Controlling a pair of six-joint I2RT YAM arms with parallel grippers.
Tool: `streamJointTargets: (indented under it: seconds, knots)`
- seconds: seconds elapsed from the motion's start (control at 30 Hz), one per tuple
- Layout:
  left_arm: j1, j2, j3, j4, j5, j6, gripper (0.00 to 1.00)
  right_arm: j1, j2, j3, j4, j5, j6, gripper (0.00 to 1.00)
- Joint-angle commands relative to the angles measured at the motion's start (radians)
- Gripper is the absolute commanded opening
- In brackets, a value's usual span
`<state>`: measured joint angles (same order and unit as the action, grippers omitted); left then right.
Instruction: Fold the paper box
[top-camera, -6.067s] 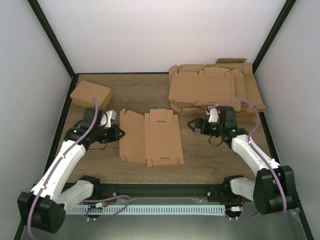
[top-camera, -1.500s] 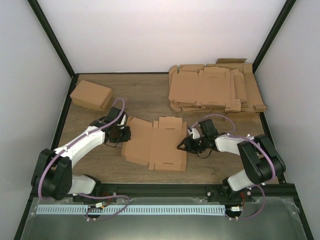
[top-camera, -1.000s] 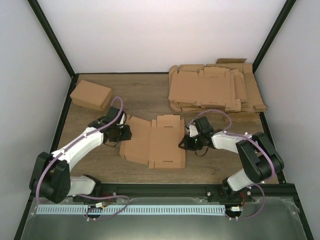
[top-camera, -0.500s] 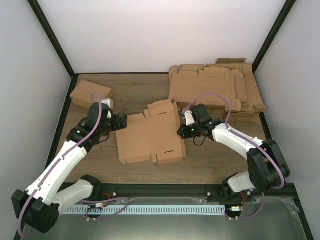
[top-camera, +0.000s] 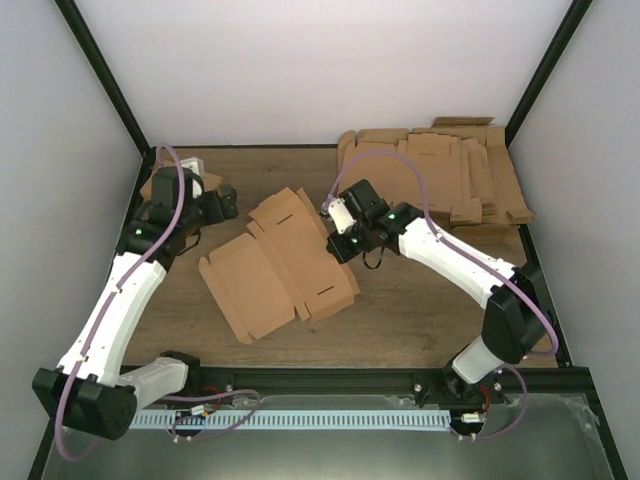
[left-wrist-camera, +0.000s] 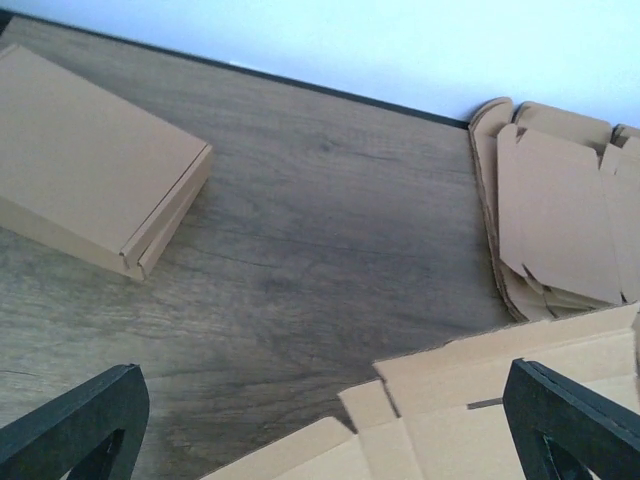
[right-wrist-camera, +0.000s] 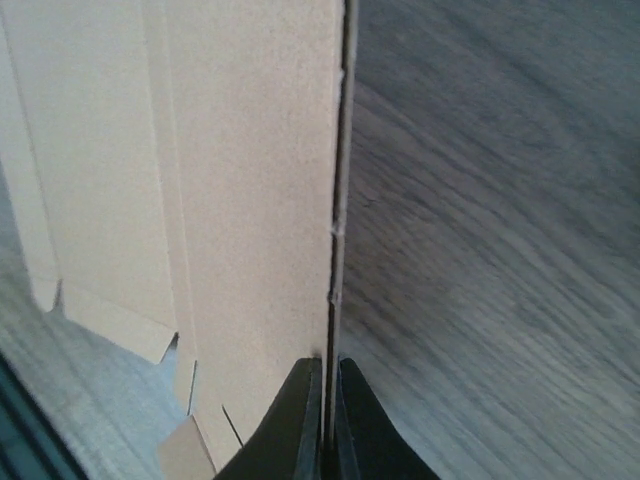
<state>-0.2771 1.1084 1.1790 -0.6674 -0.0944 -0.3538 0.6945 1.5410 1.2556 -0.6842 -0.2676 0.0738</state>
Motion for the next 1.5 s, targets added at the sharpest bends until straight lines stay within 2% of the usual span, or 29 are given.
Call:
streamJointTargets:
  seconds: [0.0, 0.13, 0.33, 0.47, 0.53, 0.73, 0.87, 1.03, 1.13, 1.27, 1.47]
  knots:
    - [0.095, 0.068, -0.006, 0.005, 0.201, 0.025, 1.00, 0.004, 0.078, 0.135, -0.171, 0.189, -0.035, 0.01]
    - [0.109, 0.141, -0.077, 0.072, 0.283, 0.000, 1.00, 0.004, 0.152, 0.190, -0.233, 0.230, -0.044, 0.01]
    - [0.116, 0.194, -0.162, 0.163, 0.323, -0.032, 1.00, 0.062, 0.153, 0.159, -0.182, 0.347, -0.052, 0.01]
    - [0.116, 0.197, -0.172, 0.177, 0.321, -0.034, 1.00, 0.139, 0.138, 0.105, -0.122, 0.478, -0.145, 0.01]
    - [0.116, 0.194, -0.174, 0.179, 0.320, -0.033, 1.00, 0.156, 0.135, 0.094, -0.123, 0.441, -0.200, 0.01]
    - [0.116, 0.176, -0.186, 0.180, 0.322, -0.030, 1.00, 0.160, 0.157, 0.141, -0.146, 0.515, -0.259, 0.01]
    - [0.116, 0.150, -0.190, 0.175, 0.315, -0.025, 1.00, 0.166, 0.140, 0.132, -0.132, 0.580, -0.425, 0.01]
    - [0.116, 0.121, -0.189, 0.185, 0.325, -0.032, 1.00, 0.171, 0.057, 0.043, 0.046, 0.694, -0.695, 0.01]
    - [0.116, 0.109, -0.192, 0.199, 0.329, -0.037, 1.00, 0.174, 0.000, -0.006, 0.241, 0.768, -0.830, 0.01]
    - [0.116, 0.103, -0.191, 0.209, 0.334, -0.040, 1.00, 0.194, -0.043, -0.100, 0.456, 0.791, -1.036, 0.01]
    - [0.119, 0.087, -0.173, 0.201, 0.293, -0.031, 1.00, 0.236, -0.004, -0.172, 0.559, 0.751, -1.135, 0.01]
